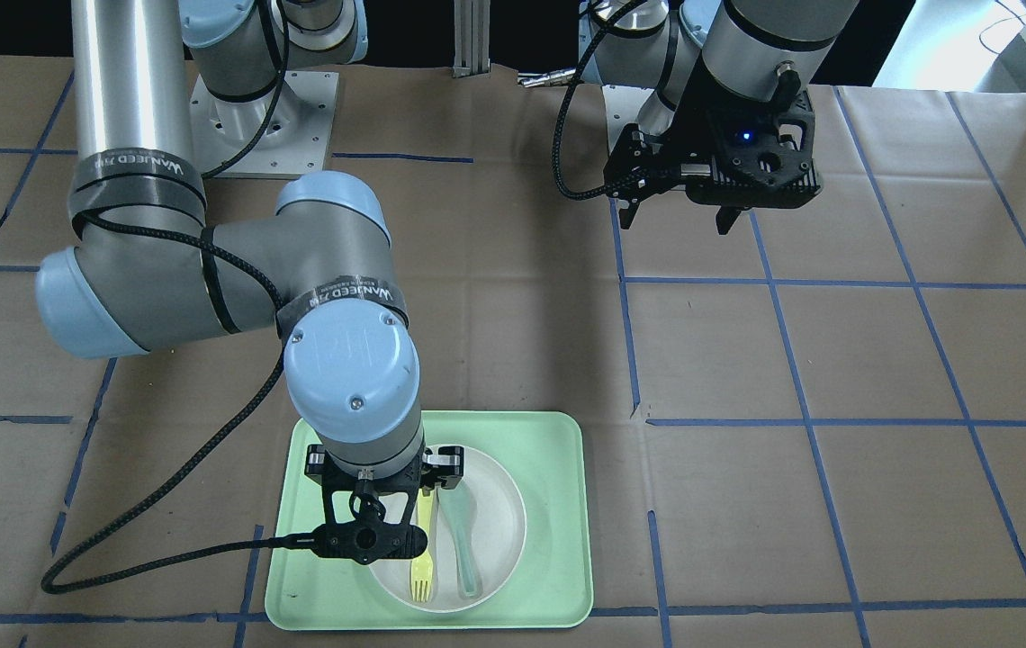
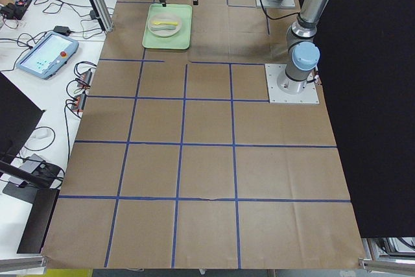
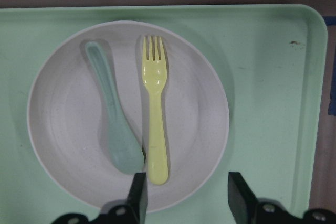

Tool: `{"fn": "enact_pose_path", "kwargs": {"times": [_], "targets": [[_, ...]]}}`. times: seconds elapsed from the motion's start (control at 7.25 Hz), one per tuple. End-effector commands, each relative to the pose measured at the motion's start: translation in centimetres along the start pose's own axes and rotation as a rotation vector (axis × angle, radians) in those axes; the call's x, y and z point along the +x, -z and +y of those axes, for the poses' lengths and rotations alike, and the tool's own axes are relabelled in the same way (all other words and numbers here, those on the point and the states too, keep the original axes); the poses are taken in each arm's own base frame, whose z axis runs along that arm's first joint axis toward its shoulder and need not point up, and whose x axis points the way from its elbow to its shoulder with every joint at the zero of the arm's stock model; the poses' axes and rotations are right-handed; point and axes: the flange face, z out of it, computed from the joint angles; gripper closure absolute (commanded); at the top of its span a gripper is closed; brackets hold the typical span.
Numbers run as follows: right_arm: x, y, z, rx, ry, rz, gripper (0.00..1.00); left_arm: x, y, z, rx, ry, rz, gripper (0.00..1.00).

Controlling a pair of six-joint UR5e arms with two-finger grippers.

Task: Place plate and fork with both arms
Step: 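Move the right gripper over the yellow fork on the plate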

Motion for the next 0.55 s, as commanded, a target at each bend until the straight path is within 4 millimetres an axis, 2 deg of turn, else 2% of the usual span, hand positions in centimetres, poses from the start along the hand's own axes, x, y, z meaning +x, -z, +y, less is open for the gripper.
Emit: {"fn": "enact_pose_path", "kwargs": {"times": [0.0,0.41], "targets": [[-0.3,-3.0,-1.1,-0.006,-0.001,0.002,0.46,0.0,0.1,0.1,0.002,-0.001,0.000,0.00],[-1.5,-7.3,-1.8,-0.026,0.012,0.008,0.47,0.0,0.2,0.2,0.002,-0.001,0.000,0.00]]}}
